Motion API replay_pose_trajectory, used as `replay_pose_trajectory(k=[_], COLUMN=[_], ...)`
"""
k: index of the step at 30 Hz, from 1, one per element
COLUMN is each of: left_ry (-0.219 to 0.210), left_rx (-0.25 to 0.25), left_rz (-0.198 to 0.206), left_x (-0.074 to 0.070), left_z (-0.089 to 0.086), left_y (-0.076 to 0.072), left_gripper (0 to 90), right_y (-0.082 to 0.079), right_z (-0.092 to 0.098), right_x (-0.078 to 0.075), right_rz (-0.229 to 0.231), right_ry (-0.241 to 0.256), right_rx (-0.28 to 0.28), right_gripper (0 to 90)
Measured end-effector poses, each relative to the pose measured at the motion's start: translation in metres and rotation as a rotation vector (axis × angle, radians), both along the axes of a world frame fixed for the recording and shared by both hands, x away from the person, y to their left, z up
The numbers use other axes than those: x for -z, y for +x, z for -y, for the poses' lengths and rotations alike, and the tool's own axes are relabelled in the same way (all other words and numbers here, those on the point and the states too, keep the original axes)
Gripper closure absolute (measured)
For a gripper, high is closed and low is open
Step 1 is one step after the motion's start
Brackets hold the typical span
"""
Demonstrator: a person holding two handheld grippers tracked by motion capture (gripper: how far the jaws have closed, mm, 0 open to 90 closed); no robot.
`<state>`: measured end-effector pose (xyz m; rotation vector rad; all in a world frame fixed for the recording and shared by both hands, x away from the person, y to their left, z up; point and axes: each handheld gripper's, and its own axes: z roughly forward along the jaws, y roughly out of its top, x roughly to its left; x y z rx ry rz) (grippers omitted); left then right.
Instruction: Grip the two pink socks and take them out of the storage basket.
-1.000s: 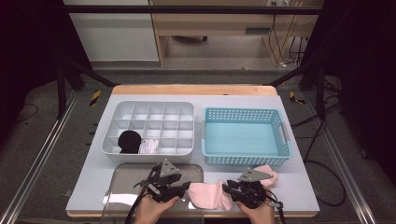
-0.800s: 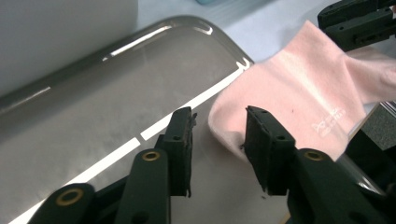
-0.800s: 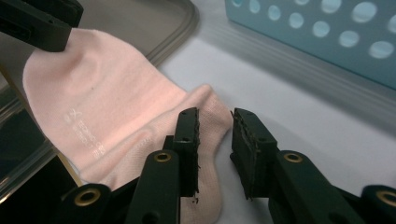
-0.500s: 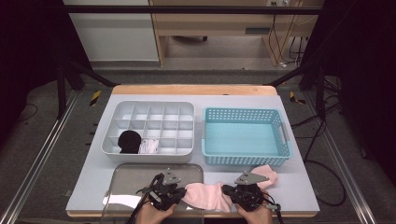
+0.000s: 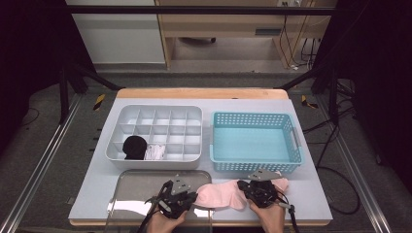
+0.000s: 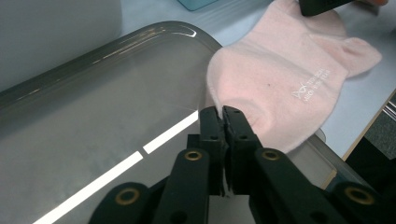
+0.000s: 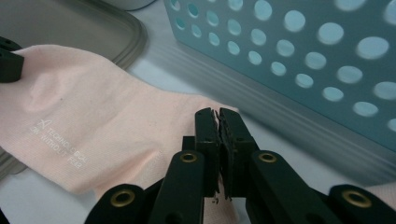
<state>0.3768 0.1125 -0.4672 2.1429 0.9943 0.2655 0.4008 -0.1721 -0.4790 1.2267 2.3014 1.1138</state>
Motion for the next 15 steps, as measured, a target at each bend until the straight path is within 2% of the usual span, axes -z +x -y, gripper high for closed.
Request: replay_pose_trajectory(k=[4, 9, 15], left_ry=[-0.009, -0.043, -0.064], left_rx=[-0.009, -0.025, -0.064], left_rz=[0.015, 0.038, 0.059], left_x=[-0.004, -0.012, -0.018], left_z=[-0.004, -0.015, -0.028], left_y=[0.000, 0.001, 0.006], left_gripper=[73.6, 67.4, 61.0], right_y=[-0.003, -0.009, -0.014], right_z=[0.009, 0.037, 0.066], right_x=[-0.011, -0.028, -0.031], right_rz=[0.037, 0.105, 0.130], right_ry=[0.056, 0.096, 0.086], right_rx=[0.023, 0.110, 0.205], right_gripper=[78.6, 74.4, 69.6])
